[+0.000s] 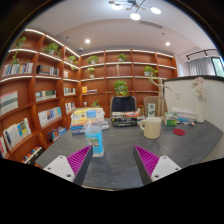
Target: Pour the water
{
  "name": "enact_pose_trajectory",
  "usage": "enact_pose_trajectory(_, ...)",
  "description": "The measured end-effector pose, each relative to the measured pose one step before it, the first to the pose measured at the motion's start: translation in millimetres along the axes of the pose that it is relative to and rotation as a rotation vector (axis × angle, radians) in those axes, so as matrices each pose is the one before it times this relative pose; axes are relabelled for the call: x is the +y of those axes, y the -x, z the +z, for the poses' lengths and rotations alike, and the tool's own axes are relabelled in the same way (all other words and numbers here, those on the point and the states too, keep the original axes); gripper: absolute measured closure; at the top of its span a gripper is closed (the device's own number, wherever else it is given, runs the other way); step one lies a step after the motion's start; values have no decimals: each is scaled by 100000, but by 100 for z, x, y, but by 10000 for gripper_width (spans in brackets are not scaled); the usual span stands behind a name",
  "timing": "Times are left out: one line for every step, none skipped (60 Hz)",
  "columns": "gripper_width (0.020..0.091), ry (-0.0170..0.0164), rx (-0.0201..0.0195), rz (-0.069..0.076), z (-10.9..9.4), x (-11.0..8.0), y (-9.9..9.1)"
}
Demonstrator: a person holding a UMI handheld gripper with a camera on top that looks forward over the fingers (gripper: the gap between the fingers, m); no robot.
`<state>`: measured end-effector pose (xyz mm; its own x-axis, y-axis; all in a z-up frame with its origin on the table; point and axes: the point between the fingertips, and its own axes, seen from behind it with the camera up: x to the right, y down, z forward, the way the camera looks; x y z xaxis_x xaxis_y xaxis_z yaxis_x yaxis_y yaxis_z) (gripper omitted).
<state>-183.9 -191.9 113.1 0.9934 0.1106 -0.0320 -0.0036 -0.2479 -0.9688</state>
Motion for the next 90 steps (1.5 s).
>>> enact_pose_trajectory(278, -396, -310, 440, 1376, 1315, 1734)
enact_pose_trajectory(277, 4, -513, 181, 835, 583, 1142)
enact_pose_trajectory(278, 90, -787, 34, 497, 195, 601)
enact_pose_trajectory(282, -3, -1048, 38, 486, 170, 582)
enact_pose_trajectory(279, 0, -1271, 2, 509, 140, 625)
enact_pose_trajectory(280, 1, -1370, -61, 460, 97, 565)
enact_pose_trajectory(281, 42, -1339, -28, 446, 87, 514)
enact_pose_trajectory(279, 22, -1169, -38, 469, 36, 418)
enact_pose_trajectory(279, 32, -917, -116, 468, 52, 358)
enact_pose_trajectory(279, 66, -652, -214, 504, 36, 266)
enact_pose_trajectory(279, 145, -420, -297, 482, 17, 173)
enact_pose_trajectory(278, 223, -159, -290, 489, 16, 143)
enact_pose_trajectory(279, 144, -107, -383, 467, -17, 118)
enact_pose_trajectory(279, 61, -128, -444, 474, -34, 150)
enact_pose_trajectory(278, 128, -84, -497, 439, -31, 158)
enact_pose_trajectory(280, 134, -35, -455, 464, -59, 98)
enact_pose_trajectory(279, 92, 94, -354, 456, -88, 55)
enact_pose_trajectory(278, 38, 164, -266, 460, -89, 92)
enact_pose_trajectory(277, -59, 132, -261, 465, -125, 73)
enact_pose_trajectory(280, -129, 83, -274, 468, -127, 82)
enact_pose_trajectory(280, -98, 55, -243, 473, -120, 96)
enact_pose_trajectory(278, -74, 49, -114, 413, -111, 89)
enact_pose_trajectory(279, -74, 30, -72, 438, -144, 76)
enact_pose_trajectory(278, -96, -67, -74, 413, -148, 58)
enact_pose_trajectory(278, -168, -75, -121, 403, -165, 55)
enact_pose_trajectory(278, -166, -74, -98, 380, -186, 40)
enact_pose_trajectory(277, -189, -52, -10, 383, -177, 62)
enact_pose_trajectory(278, -186, -44, 33, 368, -196, 23)
enact_pose_trajectory(280, -260, -9, 91, 329, -180, 22)
enact_pose_trajectory(288, -382, -6, 76, 276, -218, 23)
enact_pose_trajectory(302, -470, -84, 83, 230, -194, 32)
enact_pose_trajectory(321, -563, -22, 152, 238, -169, -4)
enact_pose_trajectory(340, -656, 61, 248, 173, -186, 3)
enact_pose_trajectory(369, -706, 121, 265, 177, -165, -18)
enact_pose_trajectory(407, -736, 106, 193, 165, -148, -39)
enact_pose_trajectory(448, -669, 241, 180, 116, -127, -72)
enact_pose_trajectory(491, -554, 393, 173, 113, -101, -91)
enact_pose_trajectory(520, -594, 455, 106, 104, -91, -92)
enact_pose_trajectory(611, -548, 435, -69, 90, -104, -76)
enact_pose_trajectory(612, -31, 240, -277, 44, 55, -45)
enact_pose_trajectory(612, 79, -114, -298, 29, 73, 19)
enact_pose_trajectory(625, 135, 72, 80, -12, 47, -28)
enact_pose_trajectory(636, 173, 100, 459, -3, 38, -29)
enact_pose_trajectory(638, 177, -119, 433, -71, 10, 32)
enact_pose_trajectory(656, 133, -281, 101, 10, 6, 54)
enact_pose_trajectory(664, 363, -291, -453, -31, 80, 60)
enact_pose_trajectory(670, 192, -354, -784, -58, 26, 64)
enact_pose_trajectory(699, 145, -127, -265, 15, 32, -36)
enact_pose_trajectory(699, 38, -314, -122, -19, 1, 12)
enact_pose_trajectory(725, -434, -455, 363, 154, 80, -96)
enact_pose_trajectory(734, -10, -135, 318, 22, 40, -58)
enact_pose_trajectory(741, -375, -292, 327, 6, -39, -38)
enact_pose_trajectory(762, -193, -52, 562, 34, 13, -74)
enact_pose_trajectory(761, -146, -91, 463, -29, -21, -38)
enact_pose_trajectory(761, -157, -122, 552, -8, -40, -27)
enact_pose_trajectory(761, 27, -159, 323, -17, -9, -45)
enact_pose_trajectory(760, 28, -442, -379, 286, -171, -123)
enact_pose_trajectory(761, -21, -399, -406, -33, 44, 89)
enact_pose_trajectory(761, -17, -200, 99, -20, 46, 30)
enact_pose_trajectory(762, 7, 153, 672, -19, -8, -51)
enact_pose_trajectory(762, 190, 255, 710, -18, 1, -45)
enact_pose_trajectory(761, 253, 7, 134, -44, -9, -16)
enact_pose_trajectory(763, 341, -297, -316, -33, 8, 50)
enact_pose_trajectory(762, 232, -231, -168, -12, 3, -93)
enact_pose_trajectory(762, 512, -20, 374, -20, 12, -102)
enact_pose_trajectory(762, 495, 44, 910, 19, -16, -145)
enact_pose_trajectory(762, 424, 88, 915, 37, -83, -154)
enact_pose_trajectory(762, 605, 101, 764, 30, -52, -160)
enact_pose_trajectory(762, 692, 305, 688, 75, -48, -279)
enact_pose_trajectory(762, 520, 448, 773, 90, -87, -317)
enact_pose_trajectory(762, 464, 375, 607, 129, -130, -408)
enact_pose_trajectory(762, -76, 551, 1270, 122, -79, -434)
enact_pose_trajectory(761, 312, 641, 1579, 161, -183, -425)
enact_pose_trajectory(763, 354, 473, 1970, 194, -179, -447)
enact_pose_trajectory(763, 153, 134, 2026, 182, -251, -369)
enact_pose_trajectory(762, -178, -156, 2002, 232, -281, -360)
enact_pose_trajectory(762, -380, -232, 2193, 221, -321, -359)
enact_pose_trajectory(762, 125, -53, 2645, 203, -410, -367)
enact_pose_trajectory(763, -45, 77, 3269, 318, -231, -407)
enact_pose_trajectory(762, -486, -649, 3707, 390, -188, -666)
enact_pose_trajectory(763, -217, -355, 3653, 260, -316, -470)
enact_pose_trajectory(763, -342, -466, 3719, 270, -375, -439)
enact_pose_trajectory(762, -533, -586, 3862, 259, -430, -419)
enact_pose_trajectory(763, -757, -611, 4106, 271, -442, -359)
enact_pose_trajectory(762, -767, -648, 4562, 249, -475, -321)
enact_pose_trajectory(763, -612, -643, 5051, 258, -419, -287)
enact_pose_trajectory(763, -96, 27, 5214, -230, -509, 218)
enact_pose_trajectory(763, -1380, -946, 4512, 773, -306, -572)
enact_pose_trajectory(763, -1021, -811, 4718, 195, -540, -246)
enact_pose_trajectory(763, -1189, -775, 4551, 236, -585, -191)
